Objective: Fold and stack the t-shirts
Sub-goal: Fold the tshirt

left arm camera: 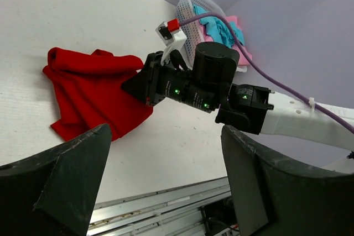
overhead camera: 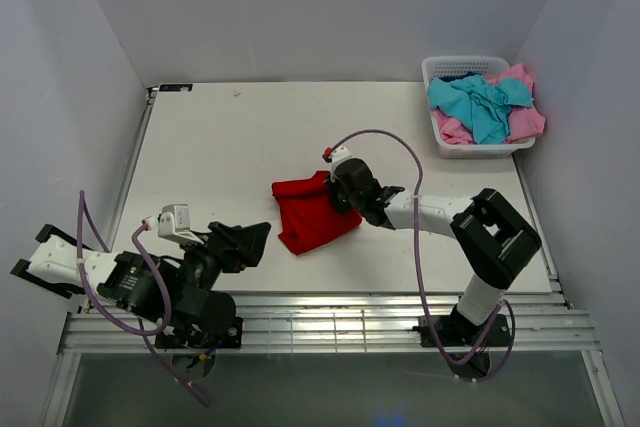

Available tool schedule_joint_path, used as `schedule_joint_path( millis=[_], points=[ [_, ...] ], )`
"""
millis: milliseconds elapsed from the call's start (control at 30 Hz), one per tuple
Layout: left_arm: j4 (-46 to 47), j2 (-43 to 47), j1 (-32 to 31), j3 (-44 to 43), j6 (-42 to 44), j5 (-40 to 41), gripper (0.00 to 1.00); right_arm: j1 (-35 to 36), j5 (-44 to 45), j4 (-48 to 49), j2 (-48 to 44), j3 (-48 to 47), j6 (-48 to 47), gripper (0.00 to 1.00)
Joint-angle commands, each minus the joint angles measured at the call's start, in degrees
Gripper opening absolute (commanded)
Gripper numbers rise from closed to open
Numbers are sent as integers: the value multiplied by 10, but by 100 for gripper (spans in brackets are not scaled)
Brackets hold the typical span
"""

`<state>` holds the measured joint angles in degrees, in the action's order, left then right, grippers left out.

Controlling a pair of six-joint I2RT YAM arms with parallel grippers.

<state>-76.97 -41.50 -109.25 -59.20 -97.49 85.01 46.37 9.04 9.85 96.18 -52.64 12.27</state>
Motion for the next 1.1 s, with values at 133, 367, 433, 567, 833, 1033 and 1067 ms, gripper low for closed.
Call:
schedule_joint_path(
  millis=[133, 367, 433, 567, 833, 1033, 1067],
  points=[
    [-38, -28, -2, -6, 68, 49, 95, 1, 1, 33, 65, -67, -2, 8],
    [-40, -89, -48, -95, 214, 49, 96, 0, 10, 32, 126, -145, -26, 8],
    [-41, -90, -66, -116, 264, 48, 96, -1, 12, 26, 147, -164, -36, 8],
    [-42, -47, -139, -156, 311, 48, 96, -7, 18, 23, 179, -207, -48, 8],
    [-43, 17, -351, -213, 401, 49, 81, -15, 62, 23, 174, -236, -79, 8],
    [-43, -88, -352, -279, 424, 50, 77, -15, 70, 32, 92, -172, -83, 8],
    [-44, -91, -352, -281, 411, 49, 77, -15, 70, 32, 82, -152, -81, 8]
  ],
)
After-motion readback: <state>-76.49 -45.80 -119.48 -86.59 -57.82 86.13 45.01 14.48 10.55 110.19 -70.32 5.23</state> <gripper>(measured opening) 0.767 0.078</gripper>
